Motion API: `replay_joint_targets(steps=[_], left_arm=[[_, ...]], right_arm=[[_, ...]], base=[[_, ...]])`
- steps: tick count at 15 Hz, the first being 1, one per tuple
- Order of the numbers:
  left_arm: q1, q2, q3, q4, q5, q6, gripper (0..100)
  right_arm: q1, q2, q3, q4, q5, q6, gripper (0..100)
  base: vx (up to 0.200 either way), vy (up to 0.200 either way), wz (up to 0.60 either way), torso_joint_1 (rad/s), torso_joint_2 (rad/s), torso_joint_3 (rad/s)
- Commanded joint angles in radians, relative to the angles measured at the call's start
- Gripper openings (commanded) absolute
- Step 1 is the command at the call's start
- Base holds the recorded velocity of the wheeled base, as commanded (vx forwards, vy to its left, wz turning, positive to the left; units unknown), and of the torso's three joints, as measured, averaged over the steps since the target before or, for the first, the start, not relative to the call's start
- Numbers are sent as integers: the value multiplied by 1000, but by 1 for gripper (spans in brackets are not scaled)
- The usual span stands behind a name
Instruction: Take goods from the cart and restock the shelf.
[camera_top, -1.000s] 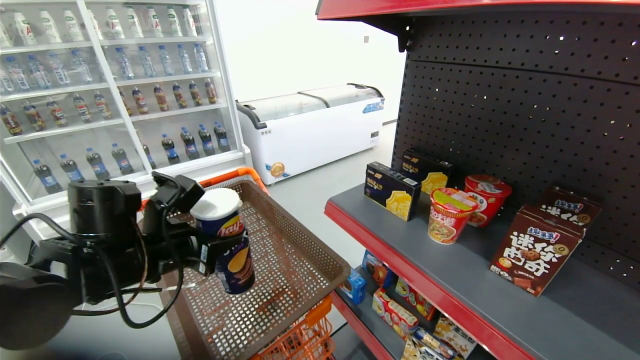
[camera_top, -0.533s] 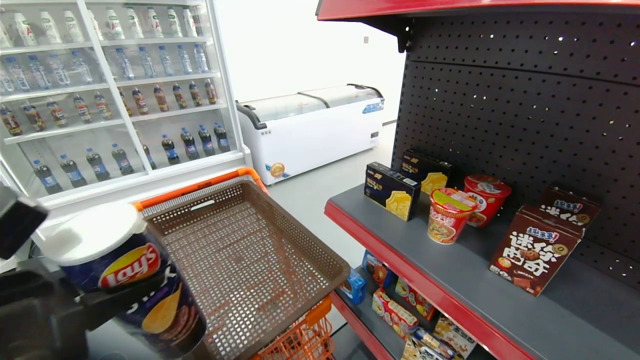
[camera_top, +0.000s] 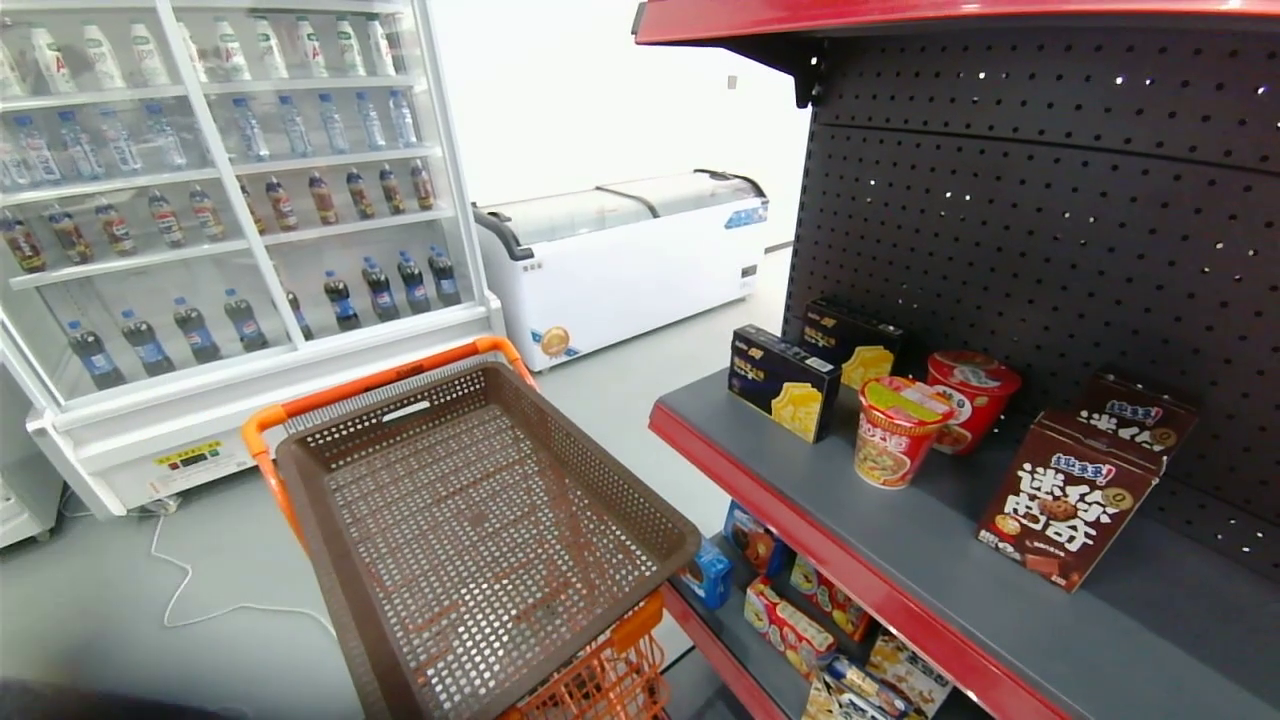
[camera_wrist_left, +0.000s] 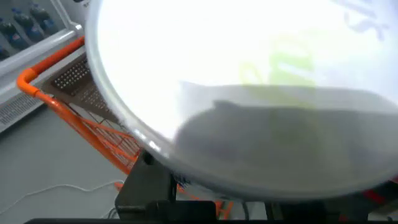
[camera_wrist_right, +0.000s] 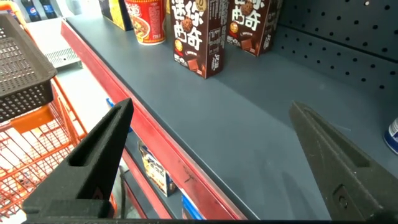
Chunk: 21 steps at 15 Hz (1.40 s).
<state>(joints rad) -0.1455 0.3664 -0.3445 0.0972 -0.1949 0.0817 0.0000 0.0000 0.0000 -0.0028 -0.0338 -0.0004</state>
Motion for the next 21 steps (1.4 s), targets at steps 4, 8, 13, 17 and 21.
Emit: replay_joint_targets(steps=[4,8,13,17,21], left_arm=[[7,-179,-4,72,35,1,0],[7,-199,7,72,35,0,0],[7,-211,13,73,37,-2,0],[7,-213,13,75,38,-10,0],[9,-215,15,75,46,-23,0]], right_arm=[[0,2,0,0,0,-3,100],[0,2,0,0,0,-3,100],[0,2,0,0,0,-3,100],[0,2,0,0,0,-3,100],[0,2,0,0,0,-3,100]], base=[[0,0,-600,4,2,6],[0,0,-600,4,4,1],[0,0,-600,2,3,2],[0,0,-600,2,0,4],[0,0,-600,5,7,1]])
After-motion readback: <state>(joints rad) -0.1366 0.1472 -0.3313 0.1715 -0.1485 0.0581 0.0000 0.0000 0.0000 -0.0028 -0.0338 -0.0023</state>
